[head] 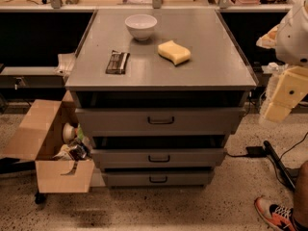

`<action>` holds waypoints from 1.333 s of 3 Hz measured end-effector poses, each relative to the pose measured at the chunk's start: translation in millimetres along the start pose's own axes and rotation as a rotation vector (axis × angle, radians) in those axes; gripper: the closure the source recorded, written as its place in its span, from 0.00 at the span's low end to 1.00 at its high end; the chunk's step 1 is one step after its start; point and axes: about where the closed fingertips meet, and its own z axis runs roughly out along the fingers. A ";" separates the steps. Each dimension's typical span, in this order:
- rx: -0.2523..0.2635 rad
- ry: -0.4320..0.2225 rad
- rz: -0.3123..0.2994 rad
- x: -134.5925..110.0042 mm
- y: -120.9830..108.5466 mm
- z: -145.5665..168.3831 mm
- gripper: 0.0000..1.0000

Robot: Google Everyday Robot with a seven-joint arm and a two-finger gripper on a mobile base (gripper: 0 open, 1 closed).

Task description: Open top drawer

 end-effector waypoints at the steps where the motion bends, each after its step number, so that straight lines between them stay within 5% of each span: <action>1: 0.000 0.000 0.000 0.0 0.0 0.0 0.00; 2: -0.001 0.009 0.002 2.9 0.5 11.8 0.00; 4: -0.106 -0.011 -0.091 16.0 24.3 122.4 0.00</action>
Offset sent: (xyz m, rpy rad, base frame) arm 0.0066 -0.0047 -0.0391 -0.0238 0.0326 -0.0114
